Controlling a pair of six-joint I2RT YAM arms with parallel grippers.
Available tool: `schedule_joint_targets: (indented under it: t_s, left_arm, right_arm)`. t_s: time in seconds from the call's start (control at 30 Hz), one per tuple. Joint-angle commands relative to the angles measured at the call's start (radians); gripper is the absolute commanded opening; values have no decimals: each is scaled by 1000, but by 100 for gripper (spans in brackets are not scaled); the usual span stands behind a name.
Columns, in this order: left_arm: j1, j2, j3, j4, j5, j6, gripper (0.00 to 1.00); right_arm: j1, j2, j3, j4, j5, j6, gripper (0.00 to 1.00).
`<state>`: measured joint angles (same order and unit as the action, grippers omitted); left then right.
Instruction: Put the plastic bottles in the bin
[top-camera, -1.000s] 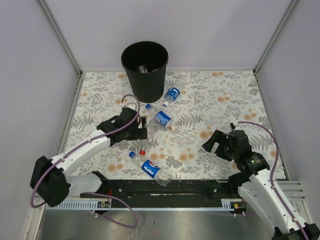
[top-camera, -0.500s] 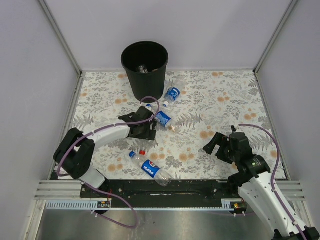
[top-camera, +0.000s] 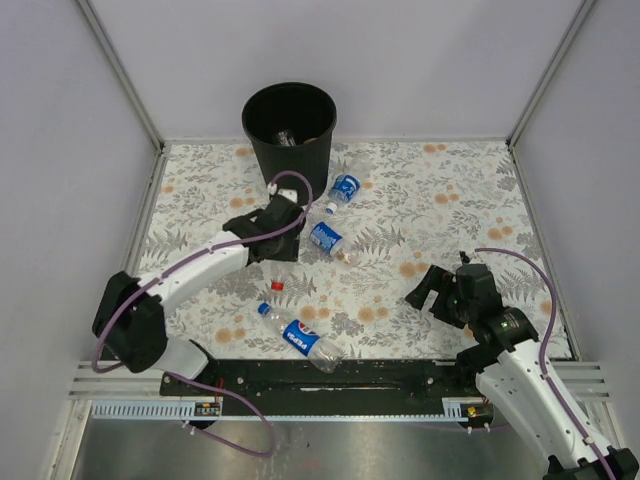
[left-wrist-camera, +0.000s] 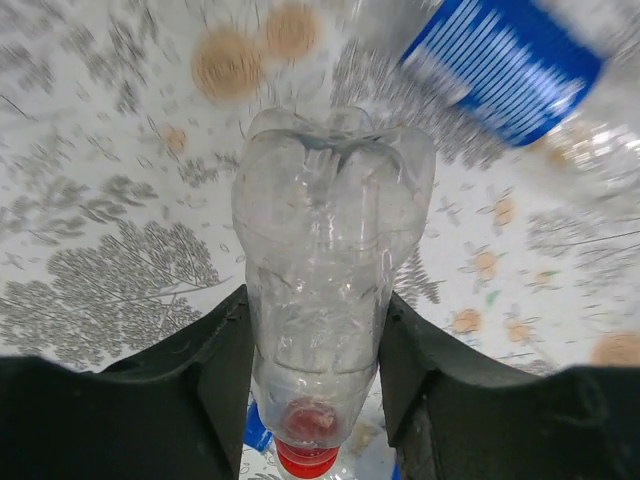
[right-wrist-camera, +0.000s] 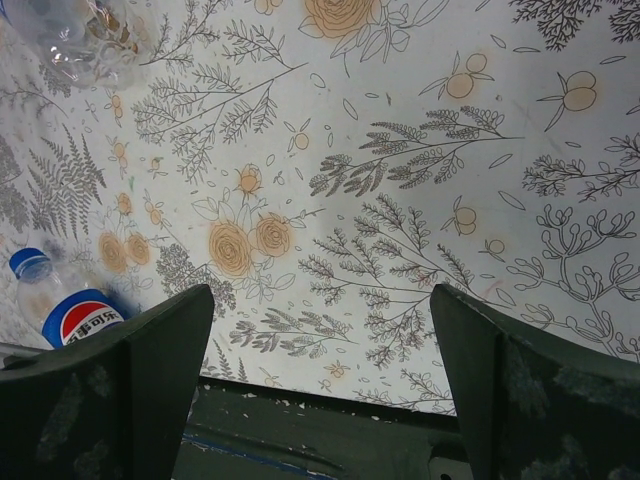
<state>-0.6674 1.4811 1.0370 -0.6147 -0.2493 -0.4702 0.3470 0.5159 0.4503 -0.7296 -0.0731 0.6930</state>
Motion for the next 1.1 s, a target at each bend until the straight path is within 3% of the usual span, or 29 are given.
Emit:
schedule_joint_targets:
  t_s: [0.0, 0.13, 0.27, 0.53, 0.7, 0.73, 0.77, 0.8, 0.83, 0.87, 1.07]
  left_arm:
    - [-1, -130, 210, -56, -96, 42, 29]
    - [26, -88, 437, -89, -125, 96, 21]
    - [147, 43, 735, -125, 2, 108, 9]
    - [279, 402, 1268, -135, 123, 76, 10]
    - [371, 498, 1255, 65, 217, -57, 14]
    - [380, 510, 1235, 107, 213, -58, 18]
    - [382, 524, 1235, 115, 175, -48, 32]
    - [385, 538, 1238, 109, 138, -47, 63]
    - [390, 542, 1236, 102, 134, -45, 85]
    - [391, 542, 1232, 99, 140, -42, 99]
    - [388, 418, 1112, 102, 197, -25, 99]
  right_arm:
    - [6, 18, 34, 18, -19, -26, 99]
    - [6, -10, 47, -4, 12, -27, 99]
    - [6, -7, 36, -1, 2, -21, 99]
    - [6, 13, 51, -4, 19, -10, 99]
    - [7, 30, 53, -1, 18, -6, 99]
    - [6, 32, 53, 4, 9, -7, 99]
    - [6, 38, 51, 9, 1, -16, 99]
    - [6, 42, 54, 4, -2, -20, 99]
    - [4, 45, 59, -8, 1, -26, 99]
    - [7, 49, 68, -25, 7, -27, 99]
    - [6, -2, 36, -8, 30, 23, 99]
